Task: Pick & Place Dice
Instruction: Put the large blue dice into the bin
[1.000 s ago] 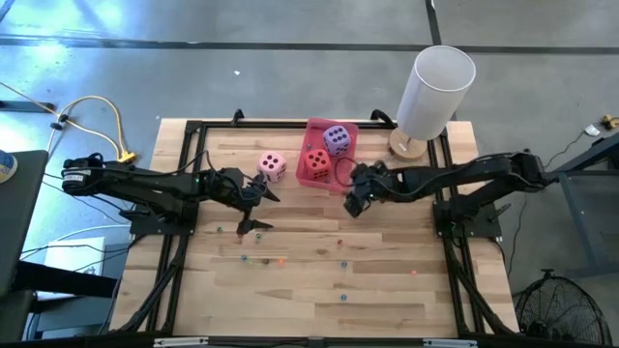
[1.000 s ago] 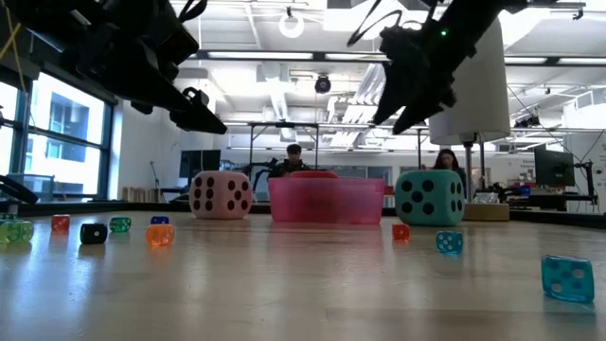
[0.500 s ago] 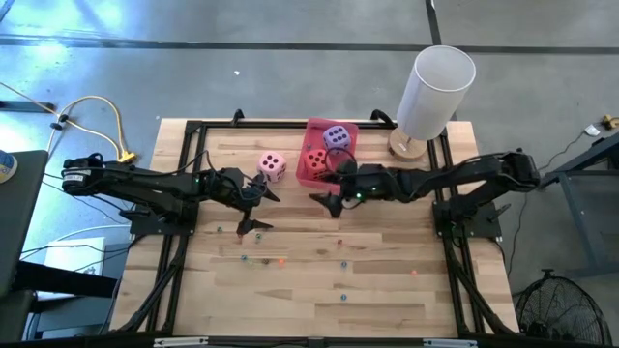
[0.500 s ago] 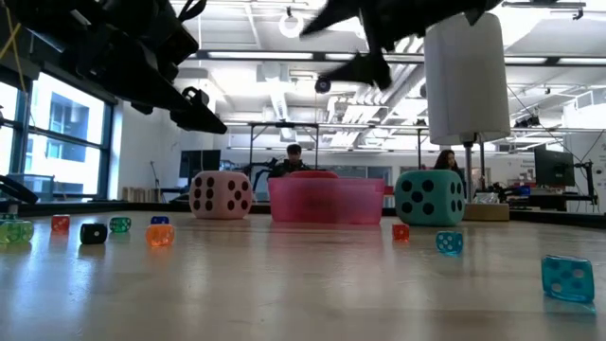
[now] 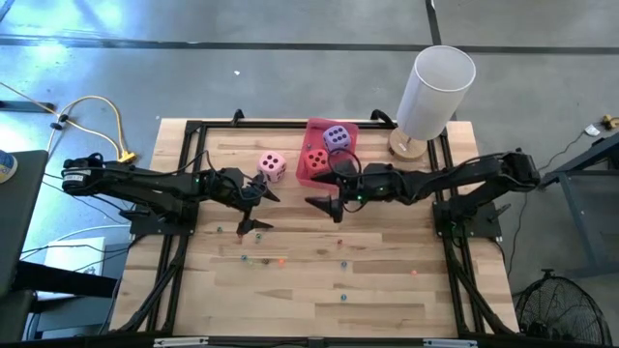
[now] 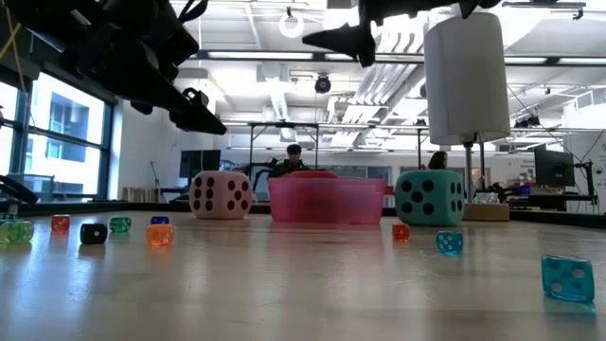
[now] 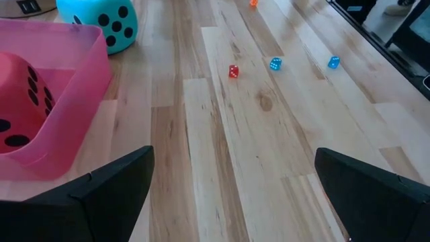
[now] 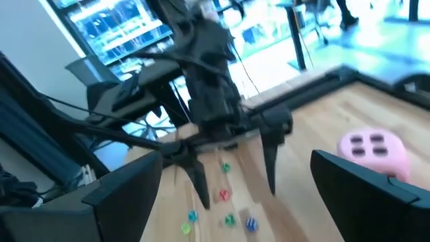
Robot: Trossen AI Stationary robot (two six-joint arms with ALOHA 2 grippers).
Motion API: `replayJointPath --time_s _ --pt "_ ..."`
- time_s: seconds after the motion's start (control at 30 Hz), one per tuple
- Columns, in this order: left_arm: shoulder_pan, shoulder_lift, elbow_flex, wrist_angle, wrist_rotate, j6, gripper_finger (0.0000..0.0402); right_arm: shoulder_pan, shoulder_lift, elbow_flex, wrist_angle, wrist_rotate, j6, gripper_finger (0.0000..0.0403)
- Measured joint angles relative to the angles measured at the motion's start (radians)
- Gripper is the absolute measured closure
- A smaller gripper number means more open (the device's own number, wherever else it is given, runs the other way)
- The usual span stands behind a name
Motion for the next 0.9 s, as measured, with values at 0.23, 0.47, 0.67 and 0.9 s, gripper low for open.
replayJointPath --time_s 0.23,0.47,0.67,0.9 --pt "0.0 0.0 0.0 0.001 0.0 0.0 0.0002 0.011 0.0 0.0 0.042 -0.013 -0.097 0.0029" --pt "0.0 0.0 0.0 0.001 0.0 0.0 0.0002 0.018 0.0 0.0 0.045 0.137 -0.122 0.003" --pt "0.0 0.0 0.0 0.002 -0.001 0.0 0.0002 0.069 0.006 0.0 0.071 0.173 -0.183 0.0029" --pt "0.0 0.0 0.0 0.007 -0.002 0.0 0.0002 0.164 0.099 0.001 0.134 0.398 -0.223 0.003"
